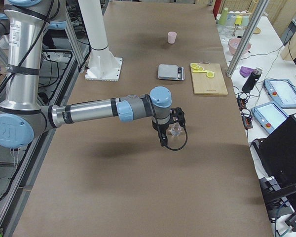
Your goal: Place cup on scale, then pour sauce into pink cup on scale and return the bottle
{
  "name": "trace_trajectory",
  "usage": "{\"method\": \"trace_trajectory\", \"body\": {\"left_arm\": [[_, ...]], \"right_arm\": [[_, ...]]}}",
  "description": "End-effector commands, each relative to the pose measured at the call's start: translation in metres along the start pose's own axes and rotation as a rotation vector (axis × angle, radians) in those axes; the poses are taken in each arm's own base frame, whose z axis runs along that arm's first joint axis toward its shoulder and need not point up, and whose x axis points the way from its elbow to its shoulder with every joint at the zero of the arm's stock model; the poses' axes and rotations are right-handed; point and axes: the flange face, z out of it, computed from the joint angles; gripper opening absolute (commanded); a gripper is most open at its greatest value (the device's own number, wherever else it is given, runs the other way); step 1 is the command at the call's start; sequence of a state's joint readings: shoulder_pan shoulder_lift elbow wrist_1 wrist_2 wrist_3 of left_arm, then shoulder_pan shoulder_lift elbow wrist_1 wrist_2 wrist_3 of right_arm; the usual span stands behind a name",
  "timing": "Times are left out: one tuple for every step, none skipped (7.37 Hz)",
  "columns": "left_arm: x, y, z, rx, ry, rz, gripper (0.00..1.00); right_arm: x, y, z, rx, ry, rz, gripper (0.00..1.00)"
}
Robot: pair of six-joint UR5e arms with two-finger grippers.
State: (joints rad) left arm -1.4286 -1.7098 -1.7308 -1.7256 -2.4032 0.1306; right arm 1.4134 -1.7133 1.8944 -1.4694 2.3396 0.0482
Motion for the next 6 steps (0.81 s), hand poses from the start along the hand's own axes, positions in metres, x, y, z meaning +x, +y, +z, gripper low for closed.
{"method": "trace_trajectory", "body": {"left_arm": [[0.008, -0.005, -0.007, 0.061, -0.005, -0.004, 0.98], [0.018, -0.018, -0.003, 0.081, 0.004, -0.049, 0.98], [0.04, -0.02, 0.018, 0.095, 0.032, 0.025, 0.98], [0.039, 0.009, 0.033, 0.107, 0.041, 0.054, 0.98], [0.048, 0.018, 0.039, 0.136, 0.055, 0.001, 0.98], [0.067, 0.016, 0.056, 0.115, 0.091, -0.128, 0.98]], "right_arm": [[-0.005, -0.008, -0.005, 0.045, 0.003, 0.0, 1.0], [-0.007, -0.01, -0.005, 0.047, 0.008, 0.048, 1.0], [-0.008, -0.009, -0.003, 0.044, 0.006, 0.08, 1.0], [-0.01, -0.009, -0.001, 0.039, 0.006, 0.101, 1.0], [-0.015, -0.008, 0.003, 0.048, 0.004, 0.136, 1.0], [-0.016, 0.004, 0.011, 0.066, -0.003, 0.147, 1.0]]}}
